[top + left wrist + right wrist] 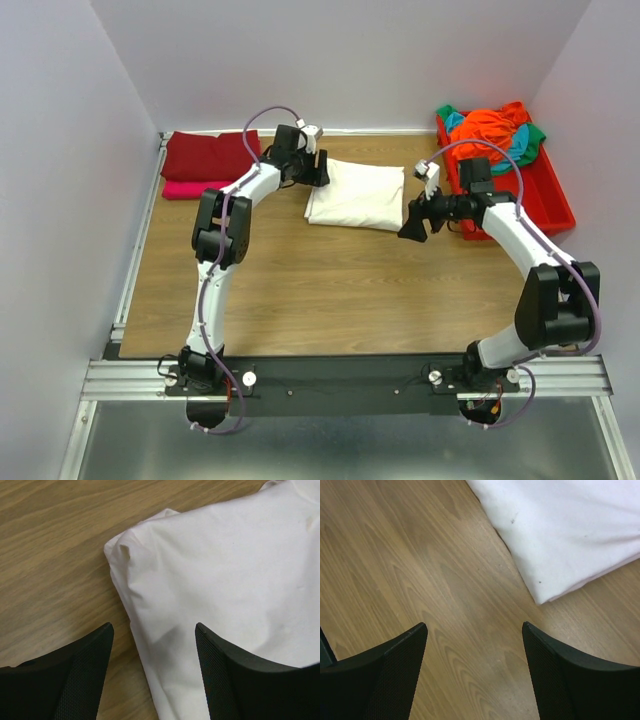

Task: Fold and stack the t-shirts
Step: Neatly place the folded tshirt to the corner

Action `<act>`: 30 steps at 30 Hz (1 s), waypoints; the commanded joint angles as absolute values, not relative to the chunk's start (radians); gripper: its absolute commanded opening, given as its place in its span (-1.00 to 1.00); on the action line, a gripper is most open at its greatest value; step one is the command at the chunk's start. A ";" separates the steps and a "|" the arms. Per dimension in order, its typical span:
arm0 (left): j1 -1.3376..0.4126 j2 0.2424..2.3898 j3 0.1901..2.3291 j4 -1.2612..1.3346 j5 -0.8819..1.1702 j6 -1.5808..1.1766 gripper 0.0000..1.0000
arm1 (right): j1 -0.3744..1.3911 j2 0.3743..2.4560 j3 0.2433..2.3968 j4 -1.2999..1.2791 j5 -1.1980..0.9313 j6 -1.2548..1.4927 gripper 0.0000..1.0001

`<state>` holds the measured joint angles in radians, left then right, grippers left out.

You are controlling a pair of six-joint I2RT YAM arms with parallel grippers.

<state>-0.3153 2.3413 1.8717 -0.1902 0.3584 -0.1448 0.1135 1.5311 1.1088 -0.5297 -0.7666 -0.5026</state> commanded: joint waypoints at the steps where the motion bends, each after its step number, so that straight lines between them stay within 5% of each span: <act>1: -0.316 2.407 1.907 -0.268 0.431 -0.187 0.47 | 0.066 1.477 1.091 -0.538 -0.867 -0.528 0.66; 19: -0.350 2.421 1.917 -0.403 0.653 -0.173 -0.04 | -0.031 1.462 1.068 -0.541 -0.966 -0.535 0.66; 21: -0.354 2.427 1.917 -0.403 0.667 -0.178 -0.24 | -0.035 1.462 1.068 -0.541 -0.965 -0.537 0.66; 25: -0.357 2.412 1.885 -0.368 0.690 -0.201 -0.95 | -0.057 1.463 1.065 -0.541 -0.968 -0.537 0.66; 30: -0.345 2.290 1.801 -0.249 0.745 -0.198 -1.00 | -0.087 1.466 1.062 -0.541 -0.989 -0.531 0.66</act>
